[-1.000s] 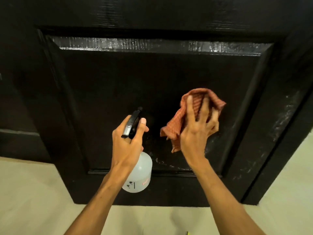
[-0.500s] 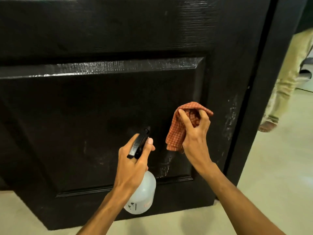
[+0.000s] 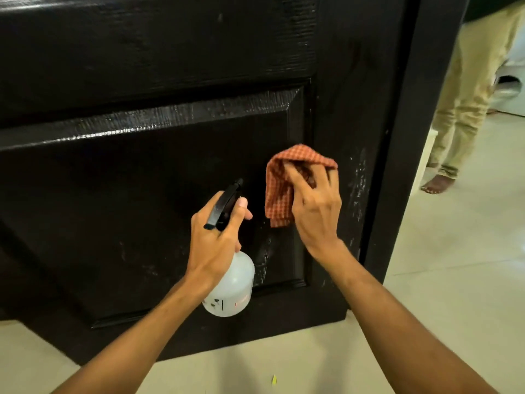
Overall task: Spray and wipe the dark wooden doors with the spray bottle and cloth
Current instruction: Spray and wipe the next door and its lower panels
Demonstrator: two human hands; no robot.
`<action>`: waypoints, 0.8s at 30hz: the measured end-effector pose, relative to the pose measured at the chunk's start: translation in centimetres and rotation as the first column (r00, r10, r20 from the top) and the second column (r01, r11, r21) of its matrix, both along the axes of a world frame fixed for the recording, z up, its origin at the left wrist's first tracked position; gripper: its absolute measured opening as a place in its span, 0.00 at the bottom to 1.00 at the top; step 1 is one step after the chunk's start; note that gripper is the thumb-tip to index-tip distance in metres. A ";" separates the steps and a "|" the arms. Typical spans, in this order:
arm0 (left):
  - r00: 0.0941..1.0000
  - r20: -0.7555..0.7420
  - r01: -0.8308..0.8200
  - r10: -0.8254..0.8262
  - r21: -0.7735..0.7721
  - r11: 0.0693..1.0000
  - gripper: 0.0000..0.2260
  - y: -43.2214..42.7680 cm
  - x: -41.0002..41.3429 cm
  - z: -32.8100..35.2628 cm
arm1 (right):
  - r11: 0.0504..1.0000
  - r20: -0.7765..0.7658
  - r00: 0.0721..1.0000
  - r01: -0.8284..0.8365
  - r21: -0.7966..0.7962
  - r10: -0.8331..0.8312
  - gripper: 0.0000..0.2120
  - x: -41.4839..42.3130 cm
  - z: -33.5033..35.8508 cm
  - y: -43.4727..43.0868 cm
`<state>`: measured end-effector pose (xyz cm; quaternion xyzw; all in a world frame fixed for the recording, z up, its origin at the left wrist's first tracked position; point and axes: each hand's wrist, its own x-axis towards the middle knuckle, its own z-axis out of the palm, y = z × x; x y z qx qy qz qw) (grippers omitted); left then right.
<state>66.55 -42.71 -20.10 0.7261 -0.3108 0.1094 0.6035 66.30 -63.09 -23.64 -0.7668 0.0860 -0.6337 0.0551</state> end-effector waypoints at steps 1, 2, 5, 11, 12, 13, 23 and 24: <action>1.000 0.012 -0.006 0.006 -0.006 1.000 0.10 0.1 0.2 0.2 | 0.999 0.034 0.999 -0.014 0.038 0.013 0.19 0.4 1.1 0.0; 1.000 0.017 -0.014 0.015 -0.016 1.000 0.10 0.3 0.3 0.2 | 0.997 0.039 0.999 -0.030 0.071 0.028 0.19 0.7 1.4 0.1; 1.000 0.009 0.013 -0.012 -0.036 0.999 0.09 0.3 0.5 0.0 | 0.991 -0.071 0.995 -0.056 0.119 0.065 0.22 0.1 -3.1 1.6; 0.997 -0.021 0.074 -0.074 0.005 0.997 0.08 -1.9 0.7 -1.0 | 0.989 -0.157 0.983 -0.080 0.124 0.099 0.21 -1.1 -4.7 1.1; 0.997 -0.025 0.077 -0.077 0.005 0.997 0.09 -2.2 0.7 -1.2 | 0.988 -0.083 0.994 -0.062 0.143 0.075 0.20 -0.6 -2.7 0.9; 0.997 -0.026 0.078 -0.077 0.007 0.997 0.09 -2.5 0.6 -1.2 | 0.984 -0.025 0.998 -0.051 0.169 0.056 0.20 -0.1 -1.1 0.8; 0.992 -0.067 0.106 -0.105 0.015 0.994 0.10 -1.8 -0.3 -2.3 | 0.941 0.093 0.995 -0.055 0.333 0.025 0.21 -1.4 -0.8 -1.3; 0.992 -0.075 0.105 -0.104 0.007 0.994 0.10 -1.7 -0.4 -2.3 | 0.918 0.152 0.988 -0.049 0.394 -0.012 0.21 -1.4 1.0 -2.4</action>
